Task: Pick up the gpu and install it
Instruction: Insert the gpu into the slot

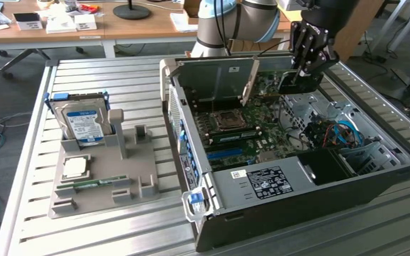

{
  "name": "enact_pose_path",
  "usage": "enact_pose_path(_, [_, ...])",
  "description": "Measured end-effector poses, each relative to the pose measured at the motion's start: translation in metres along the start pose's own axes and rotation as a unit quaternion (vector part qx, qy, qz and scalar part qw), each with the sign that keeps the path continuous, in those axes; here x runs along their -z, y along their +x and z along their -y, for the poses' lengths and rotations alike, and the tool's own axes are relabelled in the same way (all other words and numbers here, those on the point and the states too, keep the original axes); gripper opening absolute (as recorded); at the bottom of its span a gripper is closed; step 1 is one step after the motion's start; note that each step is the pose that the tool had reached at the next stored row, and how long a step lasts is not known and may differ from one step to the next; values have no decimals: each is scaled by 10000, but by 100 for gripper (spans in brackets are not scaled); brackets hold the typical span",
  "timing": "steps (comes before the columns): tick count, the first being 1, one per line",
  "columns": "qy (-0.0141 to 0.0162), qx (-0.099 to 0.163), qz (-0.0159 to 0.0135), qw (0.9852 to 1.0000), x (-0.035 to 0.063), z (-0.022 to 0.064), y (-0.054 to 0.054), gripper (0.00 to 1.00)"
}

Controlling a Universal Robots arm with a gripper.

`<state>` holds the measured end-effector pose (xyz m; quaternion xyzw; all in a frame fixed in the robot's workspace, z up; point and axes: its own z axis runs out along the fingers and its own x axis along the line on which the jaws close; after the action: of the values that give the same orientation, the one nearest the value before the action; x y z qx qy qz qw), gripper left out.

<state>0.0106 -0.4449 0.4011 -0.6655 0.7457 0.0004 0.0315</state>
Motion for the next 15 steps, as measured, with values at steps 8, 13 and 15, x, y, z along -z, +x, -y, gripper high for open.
enact_pose_path(8, [0,0,0,10000,4,-97,11,27])
enact_pose_path(13, [0,-3,0,10000,6,-191,21,27])
enact_pose_path(15, [0,-6,0,10000,5,-224,26,27])
